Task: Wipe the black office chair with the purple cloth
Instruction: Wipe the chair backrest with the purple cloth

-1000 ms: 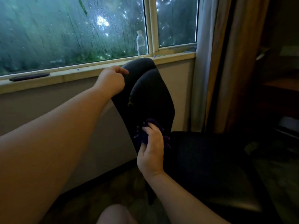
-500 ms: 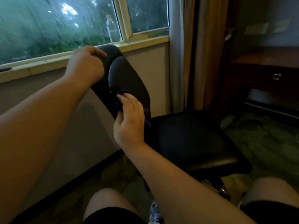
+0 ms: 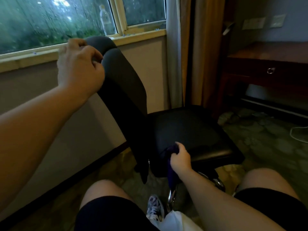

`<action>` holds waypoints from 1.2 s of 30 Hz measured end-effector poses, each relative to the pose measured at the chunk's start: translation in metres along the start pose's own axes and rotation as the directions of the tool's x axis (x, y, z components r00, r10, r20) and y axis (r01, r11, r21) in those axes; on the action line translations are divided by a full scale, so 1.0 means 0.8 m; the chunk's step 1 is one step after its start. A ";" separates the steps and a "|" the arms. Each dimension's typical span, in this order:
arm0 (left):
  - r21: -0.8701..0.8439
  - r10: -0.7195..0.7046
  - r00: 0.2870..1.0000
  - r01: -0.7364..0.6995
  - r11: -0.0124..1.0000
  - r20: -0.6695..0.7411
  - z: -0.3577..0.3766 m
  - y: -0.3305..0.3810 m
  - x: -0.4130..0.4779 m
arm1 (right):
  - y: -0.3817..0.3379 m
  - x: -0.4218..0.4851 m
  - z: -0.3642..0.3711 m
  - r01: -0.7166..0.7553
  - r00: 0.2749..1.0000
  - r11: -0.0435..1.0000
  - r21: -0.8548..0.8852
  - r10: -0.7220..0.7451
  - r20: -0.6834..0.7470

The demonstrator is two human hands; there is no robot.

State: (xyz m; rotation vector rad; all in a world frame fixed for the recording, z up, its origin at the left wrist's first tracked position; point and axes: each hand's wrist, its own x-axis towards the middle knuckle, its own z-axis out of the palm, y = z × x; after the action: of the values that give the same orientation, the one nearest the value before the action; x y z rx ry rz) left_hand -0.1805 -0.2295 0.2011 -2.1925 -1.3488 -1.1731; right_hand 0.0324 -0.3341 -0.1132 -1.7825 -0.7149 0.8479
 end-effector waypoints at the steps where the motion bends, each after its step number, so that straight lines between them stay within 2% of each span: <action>1: 0.064 0.044 0.999 -0.046 0.997 0.025 0.002 -0.002 -0.014 | -0.002 0.004 -0.008 -0.032 0.999 0.999 0.042 0.033 -0.022; 5: 0.248 0.157 0.981 -0.182 0.951 0.117 0.025 -0.013 -0.062 | -0.006 0.022 -0.033 -0.092 0.993 0.981 0.169 0.103 -0.060; 9: 0.264 0.176 0.980 -0.194 0.945 0.090 0.041 -0.029 -0.052 | -0.009 0.036 -0.045 -0.108 0.991 0.977 0.181 0.120 -0.056; 13: 0.302 0.086 0.983 -0.132 0.944 0.161 0.055 -0.060 -0.030 | -0.017 0.045 -0.055 -0.125 0.982 0.987 0.104 0.139 -0.131; 16: 0.335 0.006 0.955 -0.109 0.936 0.295 0.055 -0.093 -0.003 | -0.021 0.054 -0.062 -0.171 0.972 0.985 0.041 0.175 -0.157; 18: 0.294 -0.043 0.925 -0.075 0.953 0.377 0.051 -0.101 0.016 | -0.023 0.062 -0.066 -0.164 0.978 0.986 -0.031 0.159 -0.136; 20: 0.216 -0.058 0.921 -0.029 0.976 0.385 0.049 -0.095 0.022 | -0.024 0.068 -0.070 -0.127 0.987 0.985 -0.117 0.114 -0.114; 23: 0.114 0.023 0.908 -0.078 0.990 0.419 0.056 -0.073 -0.002 | -0.031 0.071 -0.077 -0.047 0.996 0.960 -0.277 0.026 -0.081; 25: -0.002 0.060 0.851 -0.069 0.998 0.521 0.060 -0.054 -0.030 | -0.045 0.072 -0.081 -0.003 0.997 0.939 -0.345 -0.024 -0.074; 27: -0.120 0.041 0.763 0.048 0.992 0.645 0.062 -0.031 -0.060 | -0.067 0.075 -0.088 0.039 0.995 0.927 -0.372 -0.071 -0.071; 29: -0.182 0.006 0.693 0.180 0.967 0.721 0.065 -0.005 -0.089 | -0.090 0.079 -0.096 0.095 0.992 0.918 -0.384 -0.117 -0.036; 31: -0.221 -0.004 0.663 0.255 0.941 0.749 0.071 0.021 -0.114 | -0.112 0.082 -0.104 0.148 0.987 0.926 -0.348 -0.161 -0.011; 36: -0.228 -0.046 0.689 0.302 0.926 0.724 0.086 0.066 -0.142 | -0.157 0.086 -0.120 0.189 0.978 0.969 -0.160 -0.201 -0.060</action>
State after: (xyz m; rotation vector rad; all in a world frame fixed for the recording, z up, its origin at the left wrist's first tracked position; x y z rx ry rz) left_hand -0.1278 -0.2807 0.0786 -3.0154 -1.7840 -0.6215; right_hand 0.1390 -0.2891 0.0143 -1.8345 -0.9099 0.6034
